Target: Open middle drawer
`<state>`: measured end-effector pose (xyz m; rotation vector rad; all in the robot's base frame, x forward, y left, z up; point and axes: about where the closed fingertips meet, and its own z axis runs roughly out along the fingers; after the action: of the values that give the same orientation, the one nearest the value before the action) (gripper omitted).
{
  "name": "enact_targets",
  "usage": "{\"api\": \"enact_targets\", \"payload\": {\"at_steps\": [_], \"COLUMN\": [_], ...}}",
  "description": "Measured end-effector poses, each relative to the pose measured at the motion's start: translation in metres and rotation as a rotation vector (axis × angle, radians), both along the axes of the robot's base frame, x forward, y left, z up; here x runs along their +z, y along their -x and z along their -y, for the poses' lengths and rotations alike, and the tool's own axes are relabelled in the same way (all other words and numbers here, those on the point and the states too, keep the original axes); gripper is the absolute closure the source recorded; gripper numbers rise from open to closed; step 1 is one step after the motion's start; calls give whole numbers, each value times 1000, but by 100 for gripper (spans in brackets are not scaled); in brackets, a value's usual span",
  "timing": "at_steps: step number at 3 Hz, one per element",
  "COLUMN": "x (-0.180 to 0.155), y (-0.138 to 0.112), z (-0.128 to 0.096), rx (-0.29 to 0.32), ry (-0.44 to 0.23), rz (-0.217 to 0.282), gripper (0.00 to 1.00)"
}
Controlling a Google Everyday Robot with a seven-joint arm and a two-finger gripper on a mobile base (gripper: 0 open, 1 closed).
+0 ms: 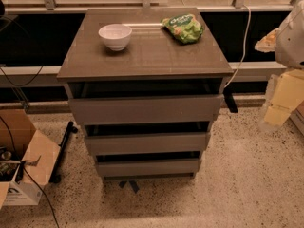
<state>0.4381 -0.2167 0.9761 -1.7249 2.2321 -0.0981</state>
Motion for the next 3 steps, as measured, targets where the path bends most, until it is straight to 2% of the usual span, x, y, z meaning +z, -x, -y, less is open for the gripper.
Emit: {"api": "enact_targets", "payload": {"at_steps": [1,2,3], "x": [0,-31,-35], "y": [0,-20,-22], "z": [0,2,6], "rx": [0,-4,-8], "ry": [0,46,62], "rz": [0,-21,-20], "gripper": [0,0,0]}}
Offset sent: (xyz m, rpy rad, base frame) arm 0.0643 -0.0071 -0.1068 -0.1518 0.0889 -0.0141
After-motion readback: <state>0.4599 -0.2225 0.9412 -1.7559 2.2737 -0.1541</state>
